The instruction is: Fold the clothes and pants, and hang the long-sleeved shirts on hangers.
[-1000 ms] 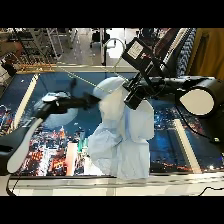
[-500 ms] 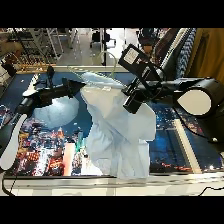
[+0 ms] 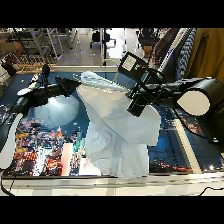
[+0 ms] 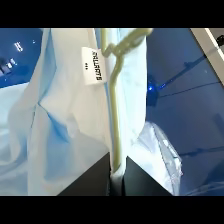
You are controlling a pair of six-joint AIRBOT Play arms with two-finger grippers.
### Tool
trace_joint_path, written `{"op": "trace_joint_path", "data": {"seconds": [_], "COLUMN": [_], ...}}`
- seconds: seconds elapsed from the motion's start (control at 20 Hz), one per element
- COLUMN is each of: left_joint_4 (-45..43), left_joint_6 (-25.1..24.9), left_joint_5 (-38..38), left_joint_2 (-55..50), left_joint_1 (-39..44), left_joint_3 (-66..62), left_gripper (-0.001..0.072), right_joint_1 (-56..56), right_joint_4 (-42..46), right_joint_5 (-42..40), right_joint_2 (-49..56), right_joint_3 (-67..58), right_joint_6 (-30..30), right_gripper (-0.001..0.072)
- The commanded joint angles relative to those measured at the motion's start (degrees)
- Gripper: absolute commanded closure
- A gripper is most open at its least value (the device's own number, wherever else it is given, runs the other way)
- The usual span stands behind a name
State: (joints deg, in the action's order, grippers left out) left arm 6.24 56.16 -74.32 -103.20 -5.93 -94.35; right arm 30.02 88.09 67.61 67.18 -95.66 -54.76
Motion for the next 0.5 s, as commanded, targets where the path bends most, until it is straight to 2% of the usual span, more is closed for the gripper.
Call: {"op": "trace_joint_path", "data": {"seconds": [0.0, 0.2, 0.45], "left_joint_4": [0.2, 0.3, 0.2], "left_joint_6": [0.0, -0.1, -1.1], "left_joint_5": [-0.4, -0.4, -0.4], "left_joint_2": [0.0, 0.0, 0.0], "left_joint_1": [-0.6, -1.8, -2.1], "left_joint_3": [-0.1, -0.1, -0.1], "left_gripper": [0.0695, 0.0695, 0.0695], "right_joint_1": [0.0, 0.0, 0.0], "right_joint_4": [3.3, 10.3, 15.6], "right_joint_5": [2.5, 9.5, 12.0], "right_joint_2": [0.0, 0.0, 1.2], "right_joint_3": [0.0, 0.0, 0.1], "right_joint_6": [0.0, 0.3, 2.1], "right_gripper": [0.0689, 0.069, 0.069]}}
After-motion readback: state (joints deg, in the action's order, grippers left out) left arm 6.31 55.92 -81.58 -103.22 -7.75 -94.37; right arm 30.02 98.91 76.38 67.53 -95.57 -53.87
